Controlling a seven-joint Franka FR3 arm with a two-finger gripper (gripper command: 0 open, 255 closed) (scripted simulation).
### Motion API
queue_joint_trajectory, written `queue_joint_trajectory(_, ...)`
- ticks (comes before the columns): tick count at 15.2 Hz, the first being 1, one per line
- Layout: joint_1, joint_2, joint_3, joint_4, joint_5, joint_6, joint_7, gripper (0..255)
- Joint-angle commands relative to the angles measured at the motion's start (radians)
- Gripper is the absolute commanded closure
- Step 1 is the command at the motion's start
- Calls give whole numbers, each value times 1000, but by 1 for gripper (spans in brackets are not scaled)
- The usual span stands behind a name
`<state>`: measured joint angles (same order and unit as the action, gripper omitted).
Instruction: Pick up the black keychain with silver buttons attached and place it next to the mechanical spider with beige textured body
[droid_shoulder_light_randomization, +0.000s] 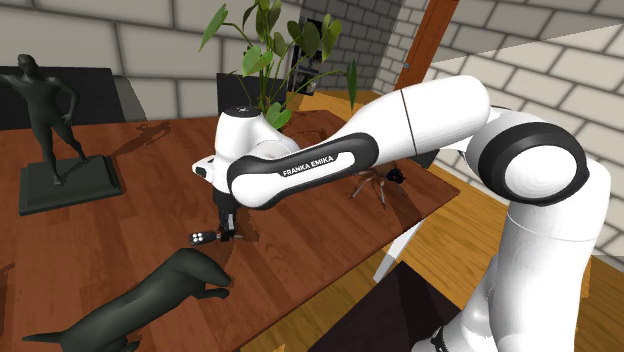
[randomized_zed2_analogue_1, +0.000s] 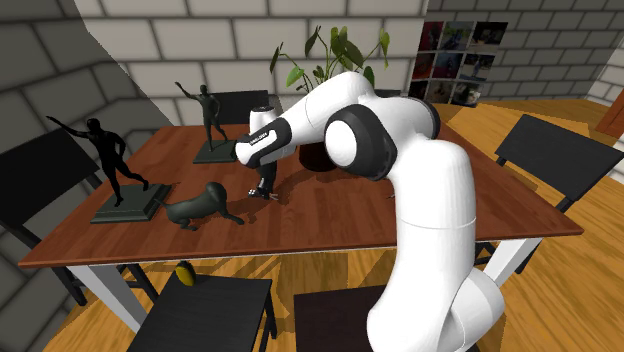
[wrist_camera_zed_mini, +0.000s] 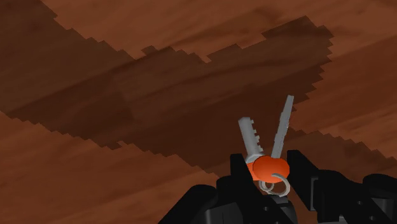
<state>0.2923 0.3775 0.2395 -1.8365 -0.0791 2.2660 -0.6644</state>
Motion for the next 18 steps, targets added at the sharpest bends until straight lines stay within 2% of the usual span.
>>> queue_joint_trajectory(1,-1,1,-1,-1,0,0,0,255)
queue_joint_trajectory(18,-8,-87,11,98,27,-185,-14,255)
